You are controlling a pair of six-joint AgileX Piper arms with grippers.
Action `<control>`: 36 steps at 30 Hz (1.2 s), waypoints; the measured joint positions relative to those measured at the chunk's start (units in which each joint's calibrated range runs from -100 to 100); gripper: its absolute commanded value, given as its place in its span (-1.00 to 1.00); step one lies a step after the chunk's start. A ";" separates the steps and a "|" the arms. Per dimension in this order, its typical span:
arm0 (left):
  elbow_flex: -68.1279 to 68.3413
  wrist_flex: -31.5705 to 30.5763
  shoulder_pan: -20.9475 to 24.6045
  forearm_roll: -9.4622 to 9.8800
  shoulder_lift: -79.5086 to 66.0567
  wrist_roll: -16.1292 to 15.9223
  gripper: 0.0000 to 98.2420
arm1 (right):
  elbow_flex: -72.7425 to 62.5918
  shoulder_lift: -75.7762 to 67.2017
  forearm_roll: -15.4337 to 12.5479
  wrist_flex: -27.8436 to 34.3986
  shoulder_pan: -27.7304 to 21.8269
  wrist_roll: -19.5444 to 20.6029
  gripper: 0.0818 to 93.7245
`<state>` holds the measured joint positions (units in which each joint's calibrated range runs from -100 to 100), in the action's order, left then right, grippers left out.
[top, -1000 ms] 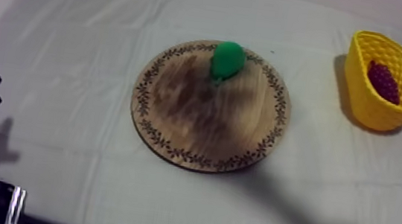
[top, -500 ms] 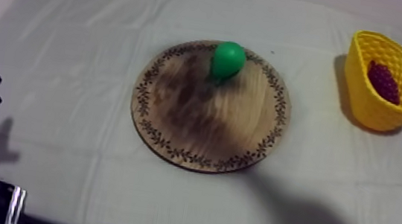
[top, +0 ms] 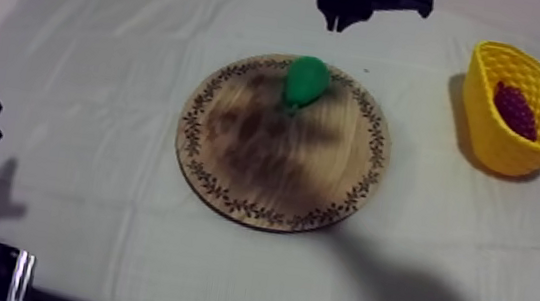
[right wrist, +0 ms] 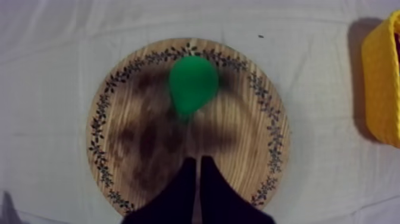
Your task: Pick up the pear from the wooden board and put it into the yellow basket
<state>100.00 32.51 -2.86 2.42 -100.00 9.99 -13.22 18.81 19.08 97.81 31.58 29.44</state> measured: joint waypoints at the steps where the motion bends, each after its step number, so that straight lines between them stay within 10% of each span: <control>1: 0.00 0.00 0.00 0.00 0.00 0.00 -1.00 | 0.07 0.00 -0.28 0.08 0.04 0.14 -0.99; 8: 0.00 0.00 0.00 0.00 0.00 0.00 -1.00 | -1.91 1.13 -1.74 0.14 -0.25 0.84 -0.77; 21: 0.00 0.00 0.00 0.00 0.00 0.00 -1.00 | -3.46 2.51 -3.54 -0.17 -0.77 1.41 0.62; 36: 0.00 0.00 0.00 0.00 0.00 0.00 -1.00 | 0.27 7.51 -4.42 -9.52 -2.05 1.76 0.90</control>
<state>100.00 32.51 -2.86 2.42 -100.00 9.99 -12.95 26.32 14.66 88.29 29.53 31.20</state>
